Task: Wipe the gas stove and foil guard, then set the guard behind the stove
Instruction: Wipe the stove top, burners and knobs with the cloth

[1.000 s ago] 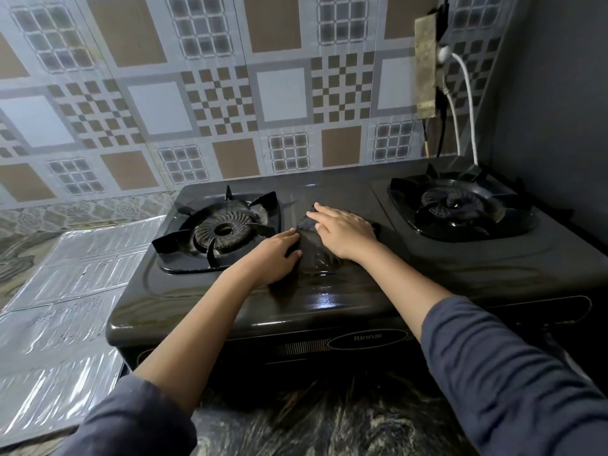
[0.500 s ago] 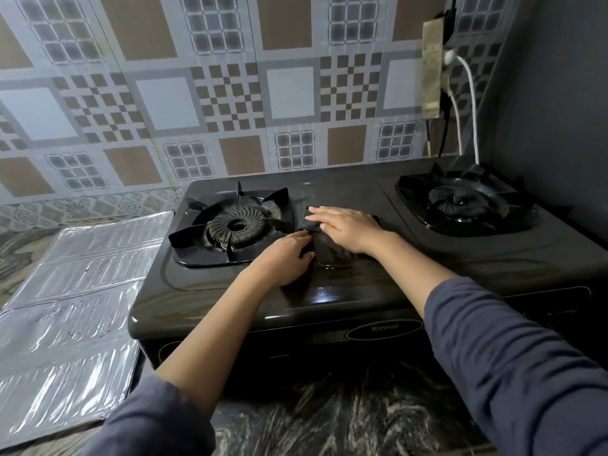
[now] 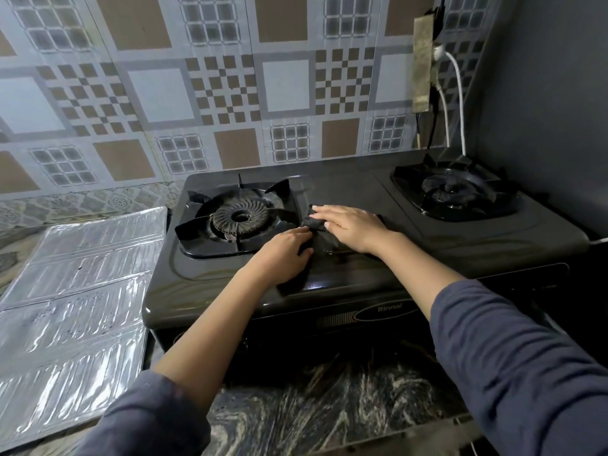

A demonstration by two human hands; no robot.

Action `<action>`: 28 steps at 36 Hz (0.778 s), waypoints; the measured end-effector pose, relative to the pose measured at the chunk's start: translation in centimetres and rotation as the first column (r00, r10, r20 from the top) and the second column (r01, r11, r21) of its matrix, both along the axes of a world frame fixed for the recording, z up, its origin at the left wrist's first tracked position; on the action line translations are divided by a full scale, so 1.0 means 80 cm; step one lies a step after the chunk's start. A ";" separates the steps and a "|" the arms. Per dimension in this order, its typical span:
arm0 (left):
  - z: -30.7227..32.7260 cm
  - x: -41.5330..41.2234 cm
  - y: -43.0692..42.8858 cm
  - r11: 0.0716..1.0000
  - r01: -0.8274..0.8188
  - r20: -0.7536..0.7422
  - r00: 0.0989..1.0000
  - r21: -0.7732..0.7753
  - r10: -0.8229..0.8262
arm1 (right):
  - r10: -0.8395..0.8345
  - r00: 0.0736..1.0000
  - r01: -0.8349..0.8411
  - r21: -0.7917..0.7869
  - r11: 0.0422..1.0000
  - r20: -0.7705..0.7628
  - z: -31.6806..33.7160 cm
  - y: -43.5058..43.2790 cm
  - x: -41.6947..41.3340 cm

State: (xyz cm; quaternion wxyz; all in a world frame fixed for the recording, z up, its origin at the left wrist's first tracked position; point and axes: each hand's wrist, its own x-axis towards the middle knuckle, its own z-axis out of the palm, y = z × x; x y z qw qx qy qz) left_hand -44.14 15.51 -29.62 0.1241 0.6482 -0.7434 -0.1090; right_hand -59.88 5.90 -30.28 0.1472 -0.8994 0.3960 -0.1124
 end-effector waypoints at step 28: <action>-0.009 0.005 -0.003 0.972 0.051 -0.059 0.996 -0.229 -0.066 | -0.088 0.996 0.088 -0.004 0.996 -0.028 -0.003 0.057 -0.049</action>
